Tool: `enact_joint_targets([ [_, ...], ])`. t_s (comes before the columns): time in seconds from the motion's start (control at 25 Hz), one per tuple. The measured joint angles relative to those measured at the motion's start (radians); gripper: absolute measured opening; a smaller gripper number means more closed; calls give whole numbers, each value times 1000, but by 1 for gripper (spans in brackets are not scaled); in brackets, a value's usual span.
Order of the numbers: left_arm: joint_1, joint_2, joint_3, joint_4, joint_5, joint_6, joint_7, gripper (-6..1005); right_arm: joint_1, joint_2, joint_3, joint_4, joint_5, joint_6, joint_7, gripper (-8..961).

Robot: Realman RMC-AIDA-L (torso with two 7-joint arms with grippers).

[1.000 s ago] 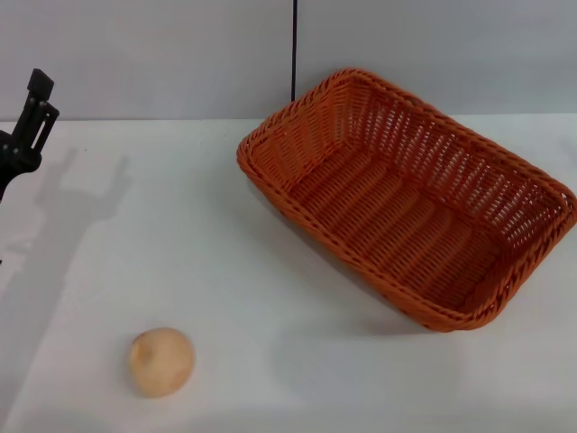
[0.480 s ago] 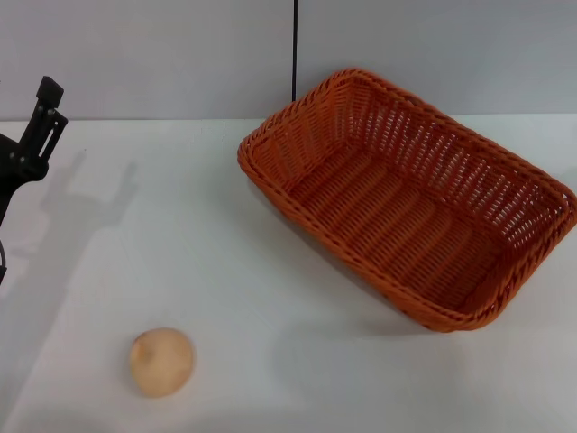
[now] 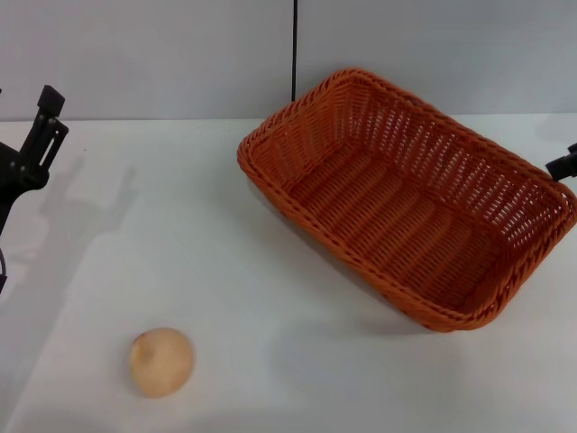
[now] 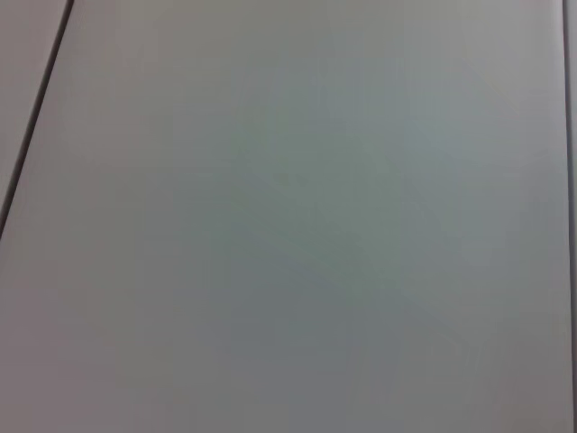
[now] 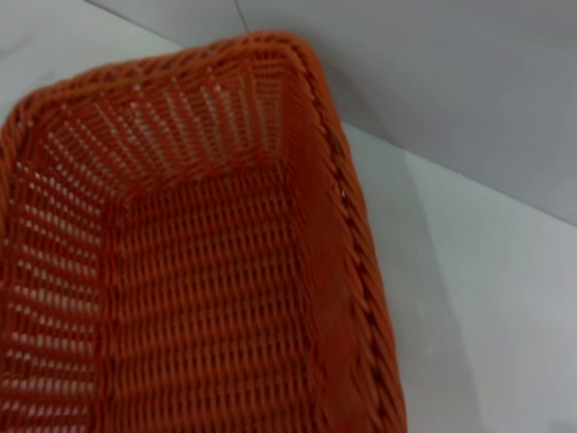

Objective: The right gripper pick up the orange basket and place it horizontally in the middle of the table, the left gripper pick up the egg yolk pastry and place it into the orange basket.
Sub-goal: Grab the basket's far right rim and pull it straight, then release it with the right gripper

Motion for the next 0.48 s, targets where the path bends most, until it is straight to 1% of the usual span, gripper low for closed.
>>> enact_joint_targets([
  [0.12, 0, 0, 1, 2, 0, 1, -5, 795, 1, 17, -10, 35, -17, 52, -4, 546],
  [0.16, 0, 0, 2, 3, 0, 1, -11, 795, 1, 17, -10, 35, -17, 52, -4, 546],
  [0.24, -1, 1, 2, 6, 0, 1, -17, 795, 2, 24, -15, 43, -18, 71, -7, 546],
  [0.32, -2, 1, 2, 6, 0, 1, -21, 795, -1, 39, -16, 46, -18, 95, -17, 546],
  [0.36, -2, 1, 2, 6, 0, 1, -21, 795, -1, 39, -16, 46, -18, 95, -17, 546],
  [0.48, -3, 1, 2, 6, 0, 1, -21, 795, -4, 50, -28, 53, -17, 122, -20, 546],
])
